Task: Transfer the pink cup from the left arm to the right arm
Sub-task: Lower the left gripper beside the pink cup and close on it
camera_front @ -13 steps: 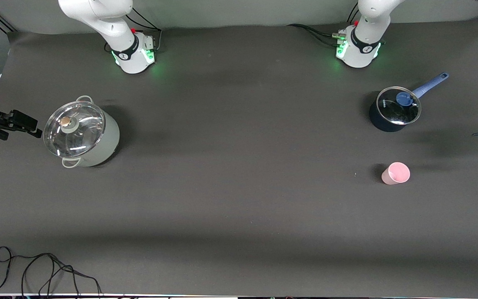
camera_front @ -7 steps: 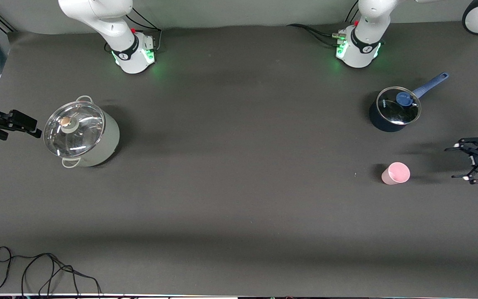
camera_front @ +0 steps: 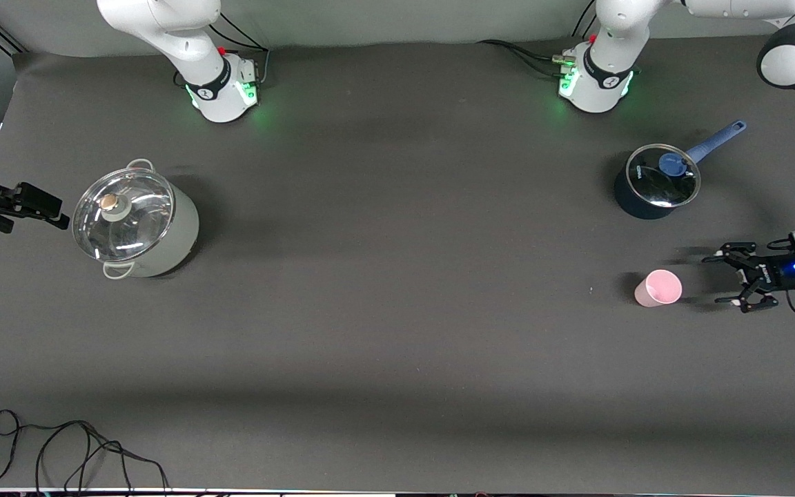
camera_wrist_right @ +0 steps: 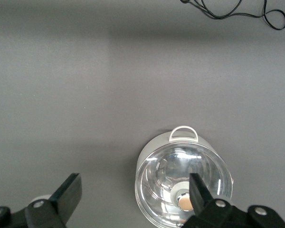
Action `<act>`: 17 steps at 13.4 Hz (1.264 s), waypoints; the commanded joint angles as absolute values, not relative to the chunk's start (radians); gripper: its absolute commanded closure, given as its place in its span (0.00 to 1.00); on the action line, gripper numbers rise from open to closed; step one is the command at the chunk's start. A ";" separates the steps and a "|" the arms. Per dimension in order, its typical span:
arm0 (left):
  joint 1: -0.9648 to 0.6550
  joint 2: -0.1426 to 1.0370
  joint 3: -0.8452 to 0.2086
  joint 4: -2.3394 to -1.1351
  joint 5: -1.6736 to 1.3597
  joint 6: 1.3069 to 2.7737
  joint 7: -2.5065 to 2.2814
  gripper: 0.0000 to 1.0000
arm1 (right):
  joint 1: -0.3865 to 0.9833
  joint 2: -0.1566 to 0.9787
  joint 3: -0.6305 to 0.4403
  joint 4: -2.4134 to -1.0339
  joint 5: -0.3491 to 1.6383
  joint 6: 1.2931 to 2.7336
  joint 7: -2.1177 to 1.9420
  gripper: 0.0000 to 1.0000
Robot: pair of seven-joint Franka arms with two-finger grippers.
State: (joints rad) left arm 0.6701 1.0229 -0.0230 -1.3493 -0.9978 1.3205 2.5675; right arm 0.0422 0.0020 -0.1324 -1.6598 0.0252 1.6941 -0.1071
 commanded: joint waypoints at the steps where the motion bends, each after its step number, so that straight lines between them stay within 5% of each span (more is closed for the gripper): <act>1: 0.678 1.060 -0.028 -1.318 -1.015 1.285 2.602 0.01 | 0.048 -0.005 -0.135 -1.655 0.017 1.692 -0.109 0.00; 17: 0.649 1.195 -0.109 -1.322 -1.091 1.319 2.652 0.01 | 0.045 -0.040 -0.138 -1.655 0.017 1.618 -0.156 0.00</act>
